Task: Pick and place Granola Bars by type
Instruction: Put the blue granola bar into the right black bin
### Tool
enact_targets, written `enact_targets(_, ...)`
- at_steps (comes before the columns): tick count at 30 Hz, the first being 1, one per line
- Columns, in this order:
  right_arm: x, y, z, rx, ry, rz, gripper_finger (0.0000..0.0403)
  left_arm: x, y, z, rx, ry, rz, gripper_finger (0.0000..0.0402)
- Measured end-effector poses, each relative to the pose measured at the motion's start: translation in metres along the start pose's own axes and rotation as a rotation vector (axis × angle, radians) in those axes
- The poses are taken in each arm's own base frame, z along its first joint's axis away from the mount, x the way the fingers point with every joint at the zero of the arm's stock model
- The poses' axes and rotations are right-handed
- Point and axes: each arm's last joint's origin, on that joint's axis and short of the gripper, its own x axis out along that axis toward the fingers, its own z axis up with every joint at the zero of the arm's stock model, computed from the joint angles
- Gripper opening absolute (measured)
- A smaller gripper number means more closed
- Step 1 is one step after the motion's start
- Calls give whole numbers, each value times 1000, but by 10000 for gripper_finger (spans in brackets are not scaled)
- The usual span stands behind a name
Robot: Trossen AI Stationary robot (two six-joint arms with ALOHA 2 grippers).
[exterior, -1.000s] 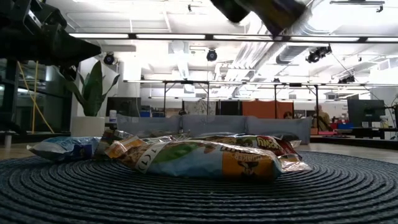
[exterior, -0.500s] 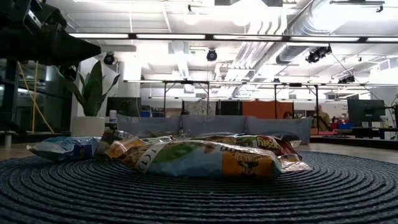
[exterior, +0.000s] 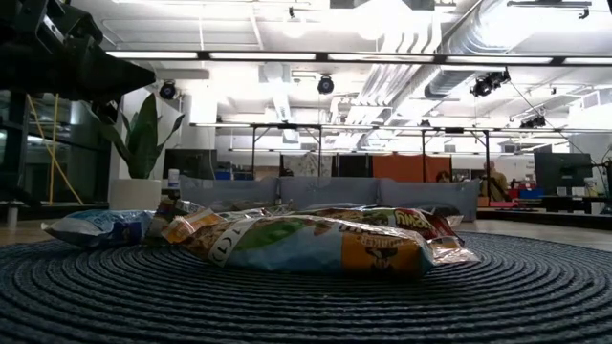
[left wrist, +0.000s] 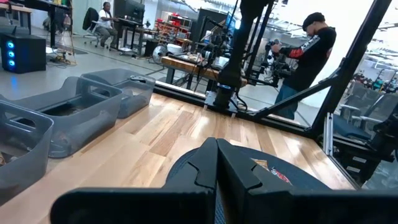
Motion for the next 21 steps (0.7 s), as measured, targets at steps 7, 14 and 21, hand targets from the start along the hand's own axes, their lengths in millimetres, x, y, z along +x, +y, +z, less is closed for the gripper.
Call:
enact_targets(7, 37, -37, -42, 14, 260, 30, 30, 0, 0, 0, 0, 0, 0, 1)
enact_targets(14, 65, -80, -86, 74, 464, 115, 24, 0, 0, 0, 0, 0, 0, 1)
enact_targets(21, 83, -122, -127, 213, 554, 230, 29, 0, 0, 0, 0, 0, 0, 1)
